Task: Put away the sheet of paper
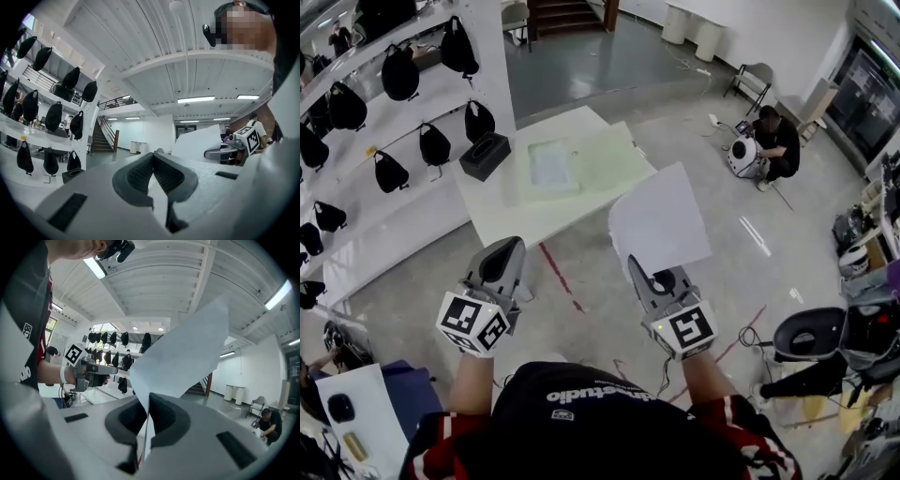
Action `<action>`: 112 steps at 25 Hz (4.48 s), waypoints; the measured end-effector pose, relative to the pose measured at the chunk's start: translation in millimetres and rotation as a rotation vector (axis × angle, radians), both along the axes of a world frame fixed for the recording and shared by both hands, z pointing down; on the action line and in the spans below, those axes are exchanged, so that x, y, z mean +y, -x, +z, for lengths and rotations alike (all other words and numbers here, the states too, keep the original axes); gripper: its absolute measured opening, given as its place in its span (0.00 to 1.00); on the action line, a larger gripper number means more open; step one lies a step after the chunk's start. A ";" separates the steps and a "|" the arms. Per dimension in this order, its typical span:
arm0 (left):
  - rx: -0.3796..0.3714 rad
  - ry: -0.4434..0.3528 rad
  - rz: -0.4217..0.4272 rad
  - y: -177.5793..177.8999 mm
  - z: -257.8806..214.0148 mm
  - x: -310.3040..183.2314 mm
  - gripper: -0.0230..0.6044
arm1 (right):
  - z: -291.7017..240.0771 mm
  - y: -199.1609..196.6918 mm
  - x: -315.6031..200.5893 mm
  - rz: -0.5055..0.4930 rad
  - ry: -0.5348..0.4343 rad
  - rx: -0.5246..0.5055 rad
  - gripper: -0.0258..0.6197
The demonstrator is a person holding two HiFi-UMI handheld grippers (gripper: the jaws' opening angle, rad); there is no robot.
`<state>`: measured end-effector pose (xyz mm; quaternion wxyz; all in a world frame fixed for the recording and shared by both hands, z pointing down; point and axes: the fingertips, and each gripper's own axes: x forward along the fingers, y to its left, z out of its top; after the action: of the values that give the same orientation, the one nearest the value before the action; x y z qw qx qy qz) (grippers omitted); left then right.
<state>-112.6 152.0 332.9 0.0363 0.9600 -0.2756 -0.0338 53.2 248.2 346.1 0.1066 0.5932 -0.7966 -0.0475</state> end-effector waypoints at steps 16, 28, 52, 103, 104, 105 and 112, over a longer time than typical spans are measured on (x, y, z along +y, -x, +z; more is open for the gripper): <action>0.030 0.016 -0.018 -31.8 20.2 -101.7 0.04 | 12.7 -21.4 -104.4 -0.044 0.041 0.021 0.04; 0.015 -0.025 -0.051 -31.5 9.6 -247.6 0.04 | -1.2 -21.1 -252.6 -0.064 0.047 0.052 0.04; 0.018 0.022 -0.125 -34.0 31.2 -357.1 0.04 | 20.4 -31.0 -385.0 -0.166 0.109 0.084 0.04; -0.089 0.051 -0.350 -82.7 61.2 -390.8 0.04 | 239.4 -95.2 -498.3 -0.411 0.604 -0.123 0.04; -0.091 0.051 -0.350 -83.1 61.5 -391.3 0.04 | 246.5 -99.9 -500.7 -0.399 0.623 -0.126 0.04; -0.092 0.051 -0.351 -83.4 61.8 -391.7 0.04 | 253.1 -104.2 -502.5 -0.386 0.641 -0.130 0.04; -0.101 0.059 -0.361 -82.7 64.4 -395.9 0.04 | 279.5 -123.3 -513.0 -0.330 0.706 -0.161 0.04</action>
<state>-29.9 -243.9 397.4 0.0438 0.8939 -0.4458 0.0164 176.5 -264.8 625.6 0.2322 0.3860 -0.8543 0.2593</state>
